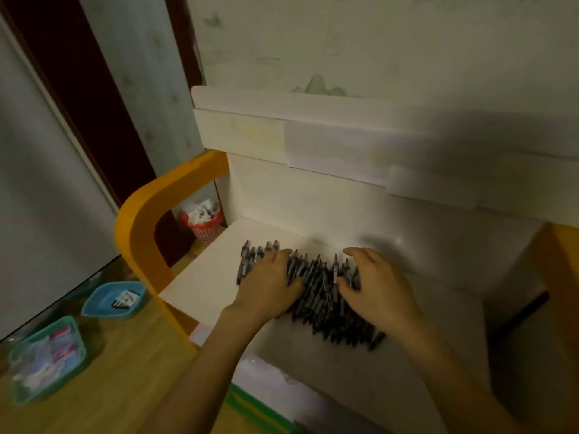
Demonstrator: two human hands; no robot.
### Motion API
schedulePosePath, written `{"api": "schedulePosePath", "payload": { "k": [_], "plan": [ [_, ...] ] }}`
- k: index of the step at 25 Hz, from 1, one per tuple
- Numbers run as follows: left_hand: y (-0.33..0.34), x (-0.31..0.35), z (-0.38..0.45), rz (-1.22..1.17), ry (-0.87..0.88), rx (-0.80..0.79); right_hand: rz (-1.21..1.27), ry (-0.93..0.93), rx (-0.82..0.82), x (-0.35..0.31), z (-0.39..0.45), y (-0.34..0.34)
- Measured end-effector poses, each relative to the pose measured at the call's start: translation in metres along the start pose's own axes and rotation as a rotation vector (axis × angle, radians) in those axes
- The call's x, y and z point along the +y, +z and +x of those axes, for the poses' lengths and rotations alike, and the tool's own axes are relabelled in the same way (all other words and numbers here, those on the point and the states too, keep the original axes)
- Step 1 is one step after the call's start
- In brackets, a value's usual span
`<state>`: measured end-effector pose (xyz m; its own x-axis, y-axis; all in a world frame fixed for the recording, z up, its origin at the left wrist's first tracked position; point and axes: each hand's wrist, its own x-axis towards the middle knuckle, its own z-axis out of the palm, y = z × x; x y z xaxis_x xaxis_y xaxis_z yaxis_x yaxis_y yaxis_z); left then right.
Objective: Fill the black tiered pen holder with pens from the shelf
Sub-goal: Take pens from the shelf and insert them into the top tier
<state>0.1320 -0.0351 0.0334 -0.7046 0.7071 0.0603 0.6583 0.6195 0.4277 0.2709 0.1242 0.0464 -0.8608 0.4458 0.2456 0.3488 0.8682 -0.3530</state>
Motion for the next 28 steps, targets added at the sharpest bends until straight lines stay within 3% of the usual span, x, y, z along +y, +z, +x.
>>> {"api": "schedulePosePath", "payload": {
  "k": [10, 13, 18, 28],
  "plan": [
    [0.059, -0.002, 0.077, 0.106, -0.152, -0.326, -0.162, 0.243, -0.005, 0.009, 0.014, 0.023],
    [0.069, 0.003, 0.083, 0.137, -0.127, -0.323, -0.208, 0.276, 0.003, 0.01, 0.015, 0.023],
    [0.085, 0.03, 0.091, 0.156, -0.058, -0.166, -0.248, 0.329, 0.019, 0.018, 0.011, 0.019],
    [0.09, 0.041, 0.094, 0.224, -0.045, -0.267, -0.261, 0.318, 0.015, 0.028, 0.008, 0.012]
  ]
}}
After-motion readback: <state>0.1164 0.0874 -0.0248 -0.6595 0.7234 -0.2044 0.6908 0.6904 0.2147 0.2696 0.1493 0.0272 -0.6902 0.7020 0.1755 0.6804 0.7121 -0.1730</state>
